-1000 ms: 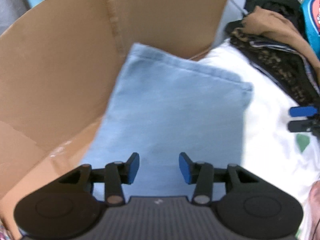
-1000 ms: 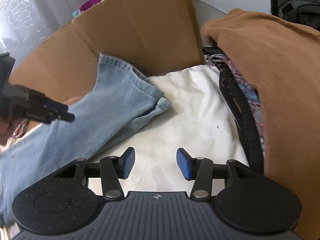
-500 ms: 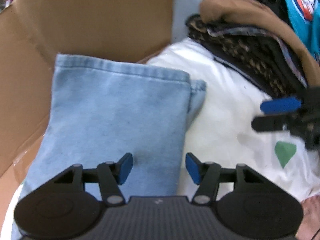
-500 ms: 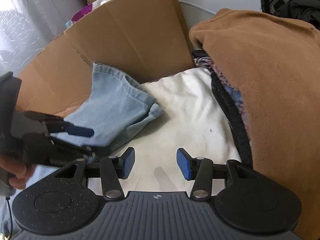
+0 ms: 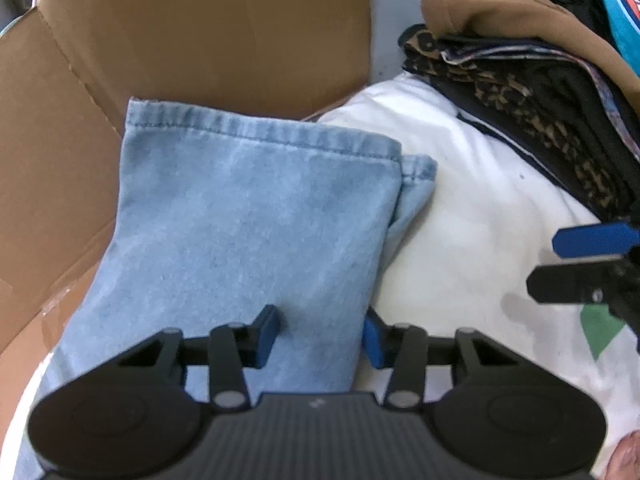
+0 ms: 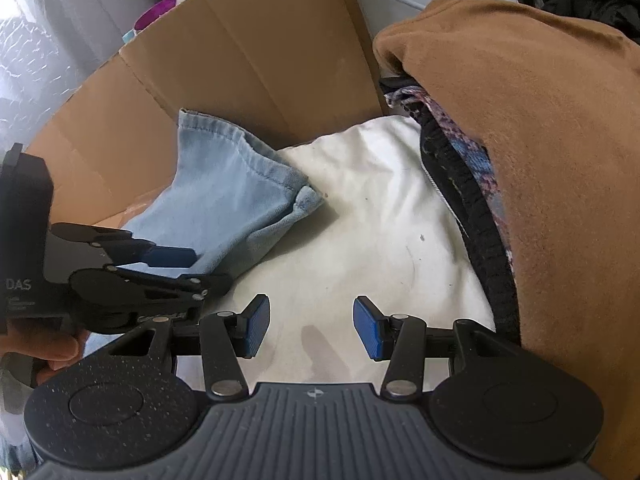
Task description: Fold clothes
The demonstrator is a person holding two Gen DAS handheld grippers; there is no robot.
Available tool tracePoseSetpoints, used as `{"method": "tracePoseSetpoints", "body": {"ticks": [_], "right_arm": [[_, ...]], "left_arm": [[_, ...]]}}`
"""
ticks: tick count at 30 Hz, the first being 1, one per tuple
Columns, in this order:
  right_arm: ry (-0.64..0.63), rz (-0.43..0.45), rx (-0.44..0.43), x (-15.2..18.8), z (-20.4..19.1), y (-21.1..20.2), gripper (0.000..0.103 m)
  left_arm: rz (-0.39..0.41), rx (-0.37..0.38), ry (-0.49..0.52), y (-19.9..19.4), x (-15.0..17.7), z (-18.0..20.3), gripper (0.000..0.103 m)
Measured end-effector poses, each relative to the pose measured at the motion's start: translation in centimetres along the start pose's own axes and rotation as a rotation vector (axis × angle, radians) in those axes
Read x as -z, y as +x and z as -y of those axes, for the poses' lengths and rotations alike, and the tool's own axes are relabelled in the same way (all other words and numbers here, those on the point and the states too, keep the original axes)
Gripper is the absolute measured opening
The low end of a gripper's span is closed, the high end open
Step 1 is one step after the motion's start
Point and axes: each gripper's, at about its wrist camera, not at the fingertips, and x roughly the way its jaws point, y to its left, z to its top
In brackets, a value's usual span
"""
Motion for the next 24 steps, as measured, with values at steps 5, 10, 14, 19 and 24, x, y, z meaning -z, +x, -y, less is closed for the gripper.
{"method": "tracePoseSetpoints", "body": {"ticks": [5, 10, 14, 19, 24], "right_arm": [[0.0, -0.001, 0.005, 0.3, 0.3, -0.4, 0.053], [0.014, -0.001, 0.002, 0.2, 0.8, -0.2, 0.053], [0.022, 0.007, -0.014, -0.6, 0.4, 0.6, 0.053], [0.019, 0.022, -0.035, -2.2, -0.5, 2.0, 0.053], [-0.01, 0.042, -0.034, -3.5, -1.5, 3.4, 0.053]], "left_arm": [[0.04, -0.01, -0.006, -0.5, 0.4, 0.4, 0.025], [0.05, -0.003, -0.045, -1.3, 0.2, 0.0, 0.013], [0.046, 0.027, -0.07, -1.7, -0.1, -0.9, 0.01], [0.045, 0.059, -0.102, -2.4, -0.3, -1.9, 0.009], [0.044, 0.086, -0.132, -2.9, -0.7, -2.6, 0.009]]}}
